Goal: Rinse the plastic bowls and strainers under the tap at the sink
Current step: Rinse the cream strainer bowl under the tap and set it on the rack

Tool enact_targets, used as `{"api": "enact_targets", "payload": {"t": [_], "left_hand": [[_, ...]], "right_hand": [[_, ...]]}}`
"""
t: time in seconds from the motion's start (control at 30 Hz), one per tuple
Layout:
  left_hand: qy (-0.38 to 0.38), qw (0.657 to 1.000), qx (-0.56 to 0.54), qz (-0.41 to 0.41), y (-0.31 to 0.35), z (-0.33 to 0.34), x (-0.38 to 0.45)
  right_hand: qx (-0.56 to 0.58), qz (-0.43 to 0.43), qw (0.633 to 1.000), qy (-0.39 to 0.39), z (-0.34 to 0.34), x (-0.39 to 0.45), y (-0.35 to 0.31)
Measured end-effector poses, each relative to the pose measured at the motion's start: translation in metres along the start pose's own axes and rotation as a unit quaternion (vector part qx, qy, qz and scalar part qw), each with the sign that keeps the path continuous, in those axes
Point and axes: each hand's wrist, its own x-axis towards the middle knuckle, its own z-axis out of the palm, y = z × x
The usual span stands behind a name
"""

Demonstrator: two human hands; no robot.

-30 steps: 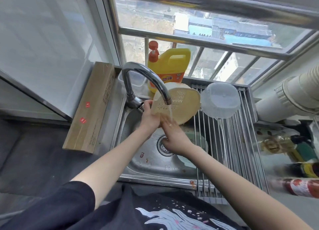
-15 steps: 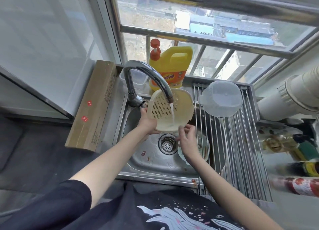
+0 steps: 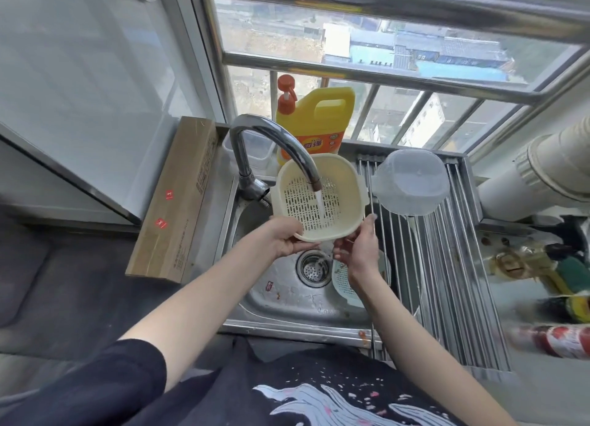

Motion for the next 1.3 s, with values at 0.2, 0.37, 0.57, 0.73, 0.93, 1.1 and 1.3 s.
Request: {"api": "enact_targets", "payload": {"t": [0.2,0.37,0.57,0.73,0.93,1.1,1.3], "left_hand": [[-0.012,1.000,0.024,-0.011,0.001,-0.002,-0.005],[-0.050,0.991,0.110,-0.059,-0.006,-0.010,-0.009],[-0.076,0.978,0.118,-0.156,-0.003,-0.029,0.004],[-0.097,0.942,0.253,-0.197,0.006,-0.032,0.011],[-0.106,0.916,0.350,-0.165,0.009,-0.032,0.022],[-0.045,0.934,0.346,-0.080,0.006,-0.046,0.037],[-0.097,0.932,0.319,-0.142,-0.002,-0.043,0.039]], "right_hand": [[-0.067,-0.071,0.995,0.038,-0.005,-0.004,0.003],[-0.226,-0.313,0.912,0.137,-0.023,0.007,-0.011],[-0.590,-0.347,0.727,0.060,-0.027,0.032,-0.065],[-0.724,-0.205,0.642,-0.148,-0.002,0.047,-0.089],[-0.782,-0.196,0.550,-0.219,0.025,0.062,-0.088],[-0.773,-0.189,0.588,-0.146,0.023,0.061,-0.080],[-0.789,-0.118,0.592,-0.114,0.020,0.062,-0.065]]}}
